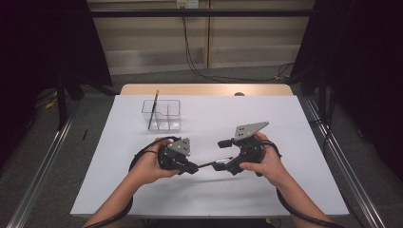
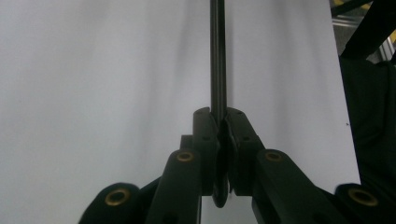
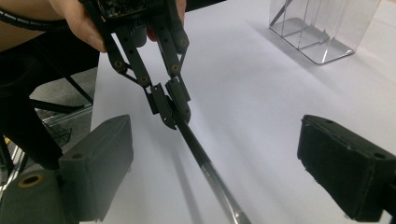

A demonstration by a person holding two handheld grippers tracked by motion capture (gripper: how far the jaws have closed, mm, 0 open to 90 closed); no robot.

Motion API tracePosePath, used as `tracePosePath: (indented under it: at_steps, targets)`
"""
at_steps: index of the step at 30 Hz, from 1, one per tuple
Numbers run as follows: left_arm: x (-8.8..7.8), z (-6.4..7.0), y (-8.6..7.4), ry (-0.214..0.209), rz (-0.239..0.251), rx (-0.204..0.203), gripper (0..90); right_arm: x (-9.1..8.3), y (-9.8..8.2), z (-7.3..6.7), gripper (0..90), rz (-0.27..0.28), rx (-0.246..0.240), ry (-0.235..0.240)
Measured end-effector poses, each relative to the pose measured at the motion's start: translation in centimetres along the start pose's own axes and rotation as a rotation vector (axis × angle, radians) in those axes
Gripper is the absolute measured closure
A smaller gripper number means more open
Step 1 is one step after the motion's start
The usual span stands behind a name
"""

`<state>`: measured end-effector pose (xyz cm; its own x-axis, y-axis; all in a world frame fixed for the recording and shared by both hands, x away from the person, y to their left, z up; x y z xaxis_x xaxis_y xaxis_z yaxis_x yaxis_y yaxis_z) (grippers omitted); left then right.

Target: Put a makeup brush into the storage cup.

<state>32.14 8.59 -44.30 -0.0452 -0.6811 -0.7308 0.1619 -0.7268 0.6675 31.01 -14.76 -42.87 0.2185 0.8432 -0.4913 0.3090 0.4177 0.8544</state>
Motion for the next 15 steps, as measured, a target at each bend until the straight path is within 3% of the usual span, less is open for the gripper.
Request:
tracePosePath:
  at_steps: [8, 15]
  targets:
    - [-0.31, -0.25, -0.40, -0.009, 0.082, -0.032, 84.0, 0.00, -0.10, -0.02, 8.6, 0.022, -0.001, 0.003]
    - [-0.63, -0.32, -0.64, -0.024, 0.162, -0.064, 83.9, -0.31, -0.09, 0.07, 8.6, 0.072, 0.008, -0.005]
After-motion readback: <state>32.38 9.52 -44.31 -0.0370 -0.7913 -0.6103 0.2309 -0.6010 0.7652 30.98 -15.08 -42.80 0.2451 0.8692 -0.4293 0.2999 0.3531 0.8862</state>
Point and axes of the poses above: each handheld gripper's, and its own axes: x roughly forward along the jaws, y roughly out of its top, z roughly to its right, the point moved 2 cm from there along x, roughly forward along the jaws, and after that the axes turned 3 degrees about -x, right-handed, at the moved point
